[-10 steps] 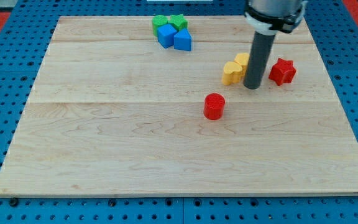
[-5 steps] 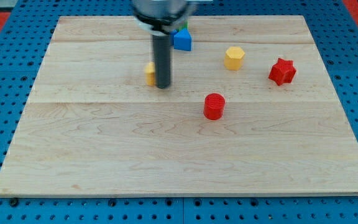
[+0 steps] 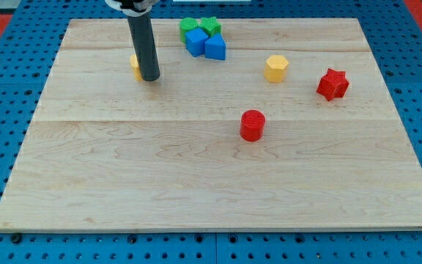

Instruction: Place the yellow heart at the top left side of the board

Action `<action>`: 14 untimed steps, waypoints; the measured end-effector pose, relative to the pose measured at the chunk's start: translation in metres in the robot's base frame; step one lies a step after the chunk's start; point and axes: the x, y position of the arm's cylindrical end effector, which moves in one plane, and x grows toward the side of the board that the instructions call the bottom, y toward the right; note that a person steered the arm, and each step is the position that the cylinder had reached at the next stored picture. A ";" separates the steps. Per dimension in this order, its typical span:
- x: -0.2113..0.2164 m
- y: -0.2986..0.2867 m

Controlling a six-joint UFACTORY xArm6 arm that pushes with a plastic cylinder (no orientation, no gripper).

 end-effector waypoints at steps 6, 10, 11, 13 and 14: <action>-0.073 -0.026; -0.061 -0.040; -0.067 -0.080; -0.096 -0.083; -0.096 -0.072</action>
